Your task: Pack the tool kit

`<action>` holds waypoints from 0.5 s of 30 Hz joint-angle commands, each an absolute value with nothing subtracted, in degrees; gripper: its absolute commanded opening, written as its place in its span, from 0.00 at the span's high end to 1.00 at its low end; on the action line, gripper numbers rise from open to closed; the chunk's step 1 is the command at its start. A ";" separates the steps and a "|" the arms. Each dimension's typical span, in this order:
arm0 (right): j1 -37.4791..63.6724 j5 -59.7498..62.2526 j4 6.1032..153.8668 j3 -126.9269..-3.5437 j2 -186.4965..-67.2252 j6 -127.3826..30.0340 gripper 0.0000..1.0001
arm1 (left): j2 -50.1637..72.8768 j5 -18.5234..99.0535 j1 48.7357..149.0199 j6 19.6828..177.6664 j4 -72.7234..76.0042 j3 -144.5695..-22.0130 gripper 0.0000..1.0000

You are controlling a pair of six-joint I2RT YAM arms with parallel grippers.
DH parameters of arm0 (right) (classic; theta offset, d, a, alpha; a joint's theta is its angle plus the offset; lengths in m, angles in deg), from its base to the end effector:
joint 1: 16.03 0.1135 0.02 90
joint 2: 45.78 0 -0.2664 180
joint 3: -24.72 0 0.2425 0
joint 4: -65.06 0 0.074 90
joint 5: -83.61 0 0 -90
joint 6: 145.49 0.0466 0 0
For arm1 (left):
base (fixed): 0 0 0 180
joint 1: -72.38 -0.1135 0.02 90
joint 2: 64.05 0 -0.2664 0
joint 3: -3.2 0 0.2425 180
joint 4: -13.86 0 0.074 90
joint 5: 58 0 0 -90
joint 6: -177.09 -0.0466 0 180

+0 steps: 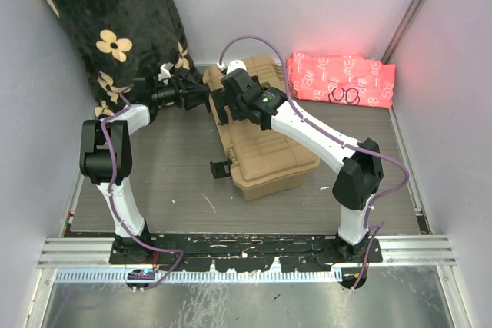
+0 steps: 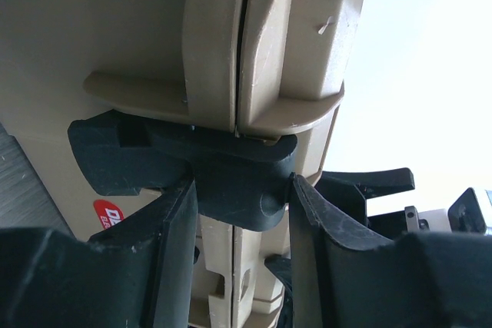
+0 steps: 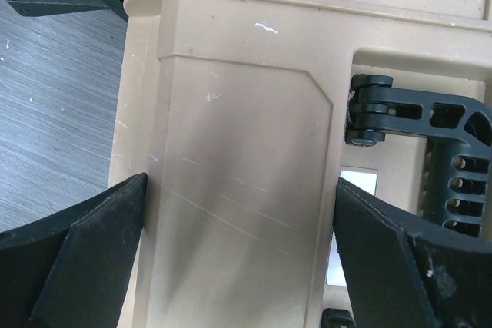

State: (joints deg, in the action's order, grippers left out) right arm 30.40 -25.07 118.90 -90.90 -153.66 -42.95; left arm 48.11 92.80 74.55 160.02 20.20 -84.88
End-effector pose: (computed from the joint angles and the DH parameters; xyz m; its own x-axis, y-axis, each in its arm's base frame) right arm 0.3031 0.2969 0.3146 -0.6006 -0.3329 -0.7270 -0.4127 0.9078 -0.0747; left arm 0.4322 -0.0571 0.2318 -0.9013 -0.4326 -0.0253 -0.0418 0.1449 -0.9886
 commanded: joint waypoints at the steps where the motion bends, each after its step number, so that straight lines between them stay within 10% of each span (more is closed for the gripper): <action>1: 33.33 -2.10 141.18 -82.83 -166.26 -41.16 0.11 | 40.78 105.06 74.36 162.58 30.25 -86.66 1.00; 15: 33.32 -1.69 141.19 -83.77 -167.00 -41.16 0.11 | 38.50 103.85 72.93 160.47 27.39 -89.63 1.00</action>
